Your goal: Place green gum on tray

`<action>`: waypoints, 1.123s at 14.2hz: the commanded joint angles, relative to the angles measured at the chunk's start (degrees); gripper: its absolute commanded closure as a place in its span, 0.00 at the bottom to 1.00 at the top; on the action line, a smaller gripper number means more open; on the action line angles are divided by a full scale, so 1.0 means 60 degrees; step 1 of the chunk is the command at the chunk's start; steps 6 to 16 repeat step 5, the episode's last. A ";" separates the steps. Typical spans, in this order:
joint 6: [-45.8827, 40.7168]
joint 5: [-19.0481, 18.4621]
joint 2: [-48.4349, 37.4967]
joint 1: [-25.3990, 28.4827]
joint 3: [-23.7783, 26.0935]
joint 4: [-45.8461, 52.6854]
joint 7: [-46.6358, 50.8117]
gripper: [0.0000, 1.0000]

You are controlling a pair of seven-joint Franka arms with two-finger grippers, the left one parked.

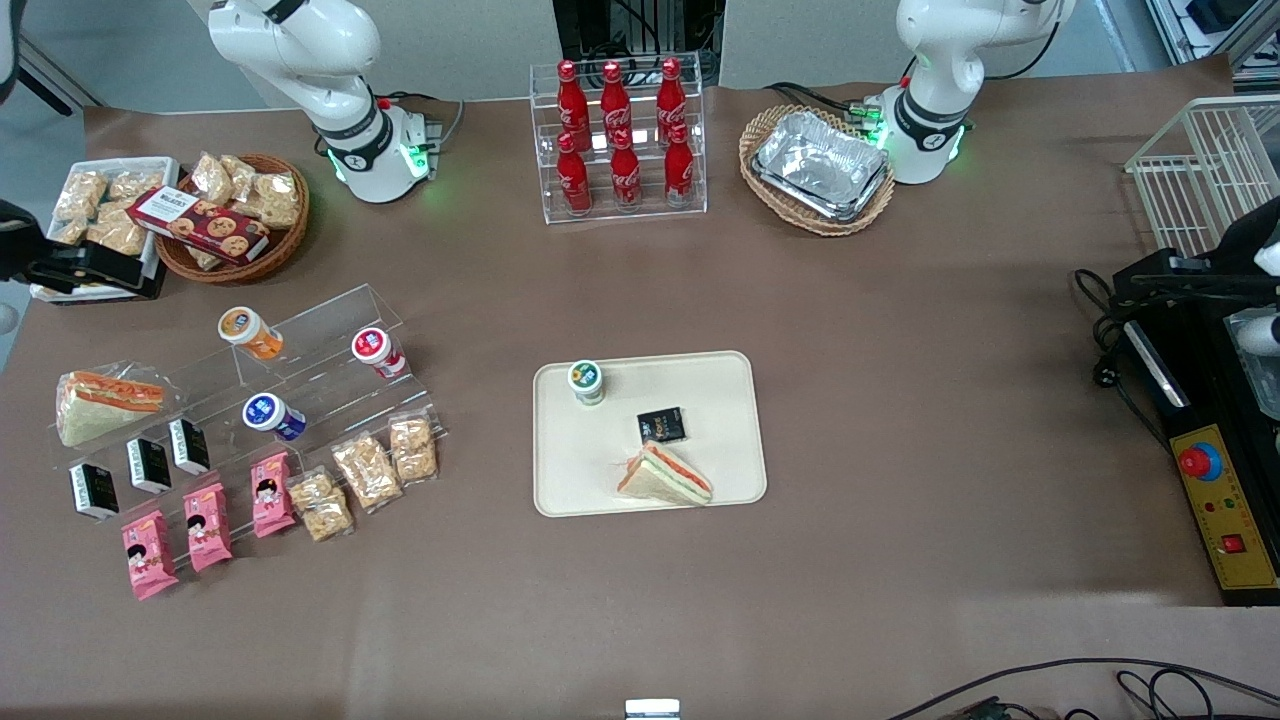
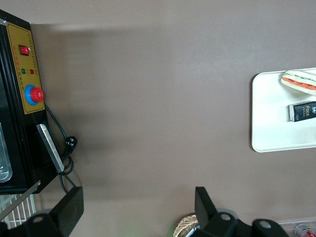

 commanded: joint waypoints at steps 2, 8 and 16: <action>-0.0024 0.0134 0.0091 0.0128 -0.0217 -0.0015 -0.0046 0.00; -0.0126 0.0104 0.0091 0.0930 -0.0829 -0.0015 -0.0017 0.00; -0.0126 0.0104 0.0091 0.0930 -0.0829 -0.0015 -0.0017 0.00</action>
